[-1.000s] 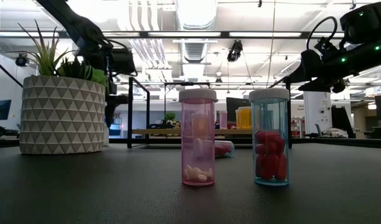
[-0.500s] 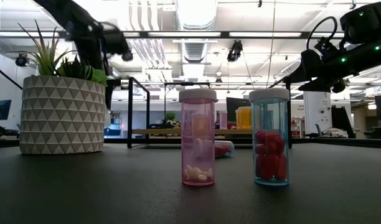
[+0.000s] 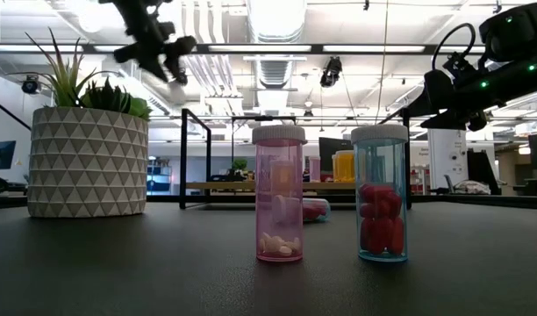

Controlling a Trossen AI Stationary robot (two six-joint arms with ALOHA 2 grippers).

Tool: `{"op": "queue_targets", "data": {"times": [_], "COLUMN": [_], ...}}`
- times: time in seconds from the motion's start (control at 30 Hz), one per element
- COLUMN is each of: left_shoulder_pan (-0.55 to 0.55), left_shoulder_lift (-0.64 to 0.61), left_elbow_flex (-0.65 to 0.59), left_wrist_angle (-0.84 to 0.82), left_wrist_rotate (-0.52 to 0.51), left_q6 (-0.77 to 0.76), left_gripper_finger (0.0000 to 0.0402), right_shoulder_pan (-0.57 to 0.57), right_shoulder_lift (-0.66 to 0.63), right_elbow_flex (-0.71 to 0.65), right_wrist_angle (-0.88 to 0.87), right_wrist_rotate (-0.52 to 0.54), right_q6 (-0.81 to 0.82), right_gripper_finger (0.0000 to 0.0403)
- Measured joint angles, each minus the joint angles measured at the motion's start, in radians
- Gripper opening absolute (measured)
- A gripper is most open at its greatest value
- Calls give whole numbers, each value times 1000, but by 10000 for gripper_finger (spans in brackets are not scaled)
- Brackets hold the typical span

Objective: Pick and place medicine bottles onto shelf by color
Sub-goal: Put the top white pill bottle on the shelf aligned with the other white pill bottle

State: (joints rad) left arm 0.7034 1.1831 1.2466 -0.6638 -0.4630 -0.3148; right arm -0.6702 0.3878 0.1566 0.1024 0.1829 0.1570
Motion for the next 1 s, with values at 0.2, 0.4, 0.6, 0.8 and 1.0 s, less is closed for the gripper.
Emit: {"op": "queue_targets", "data": {"times": [0.2,0.4,0.6,0.8,1.0], "left_shoulder_pan": [-90,-214,-325,-375,-381], "left_shoulder_lift": [90,177,287,407,542], "left_elbow_flex": [116,162,198,240,306], "left_wrist_angle": [-7,-6,4,1,1], "left_wrist_rotate": [118,181,207,209,208], "left_q6": [110,170,235,216,98], "left_gripper_finger": [122,122,122,122,122], "right_shoulder_pan": [0,0,0,0,0], "right_shoulder_lift": [0,0,0,0,0], "right_elbow_flex": [0,0,0,0,0], "right_wrist_angle": [0,0,0,0,0], "right_wrist_rotate": [0,0,0,0,0], "right_q6": [0,0,0,0,0], "right_gripper_finger": [380,380,380,380,380]}}
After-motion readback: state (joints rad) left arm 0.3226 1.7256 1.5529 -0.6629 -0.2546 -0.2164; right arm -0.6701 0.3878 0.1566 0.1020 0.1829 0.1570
